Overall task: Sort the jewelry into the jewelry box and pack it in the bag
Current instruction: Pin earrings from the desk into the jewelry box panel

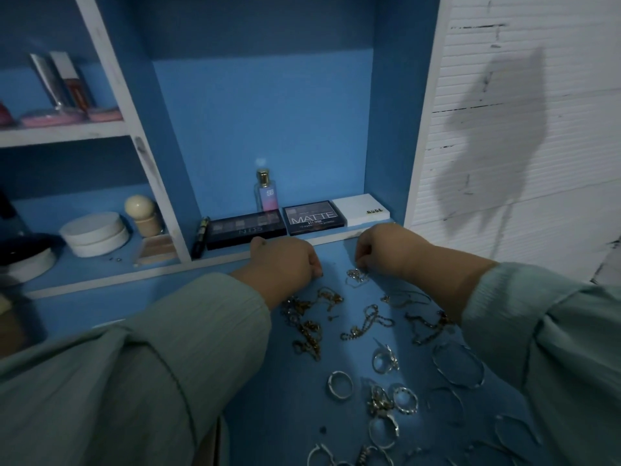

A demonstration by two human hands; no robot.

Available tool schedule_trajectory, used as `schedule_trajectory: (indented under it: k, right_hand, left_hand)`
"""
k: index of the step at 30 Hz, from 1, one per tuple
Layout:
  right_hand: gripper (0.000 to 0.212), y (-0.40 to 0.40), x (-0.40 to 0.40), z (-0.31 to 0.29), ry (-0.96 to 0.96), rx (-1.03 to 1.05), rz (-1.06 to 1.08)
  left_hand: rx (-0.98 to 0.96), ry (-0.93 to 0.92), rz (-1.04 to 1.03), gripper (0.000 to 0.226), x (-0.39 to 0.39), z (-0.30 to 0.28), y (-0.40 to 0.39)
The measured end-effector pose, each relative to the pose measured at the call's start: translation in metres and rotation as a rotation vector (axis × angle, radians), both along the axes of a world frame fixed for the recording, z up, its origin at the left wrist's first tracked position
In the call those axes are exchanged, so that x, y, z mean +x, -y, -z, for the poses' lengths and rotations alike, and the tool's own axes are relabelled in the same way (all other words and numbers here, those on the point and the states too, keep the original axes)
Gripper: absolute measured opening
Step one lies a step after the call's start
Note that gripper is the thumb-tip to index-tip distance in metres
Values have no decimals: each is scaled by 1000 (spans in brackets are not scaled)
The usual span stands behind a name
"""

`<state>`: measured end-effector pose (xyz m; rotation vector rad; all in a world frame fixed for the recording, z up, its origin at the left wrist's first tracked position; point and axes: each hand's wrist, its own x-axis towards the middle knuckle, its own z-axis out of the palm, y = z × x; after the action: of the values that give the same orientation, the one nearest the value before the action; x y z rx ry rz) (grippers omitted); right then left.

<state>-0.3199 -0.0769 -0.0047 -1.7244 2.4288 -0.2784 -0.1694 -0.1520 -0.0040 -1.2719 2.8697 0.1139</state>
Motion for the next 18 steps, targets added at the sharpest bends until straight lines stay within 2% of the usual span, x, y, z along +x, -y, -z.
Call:
schedule_trajectory:
  k: [4, 7, 11, 18]
  right_hand:
    - [16, 2, 4, 1, -35, 10, 7]
    - [12, -1, 7, 0, -57, -18, 9]
    - [10, -14, 15, -6, 11, -121, -34]
    - [22, -51, 44, -33, 143, -144, -92]
  left_hand:
    - [29, -9, -19, 23, 2, 2, -3]
    - [73, -11, -40, 26, 4, -1, -5]
    - [103, -2, -29, 18, 9, -11, -12]
    - [182, -192, -54, 19, 39, -37, -41]
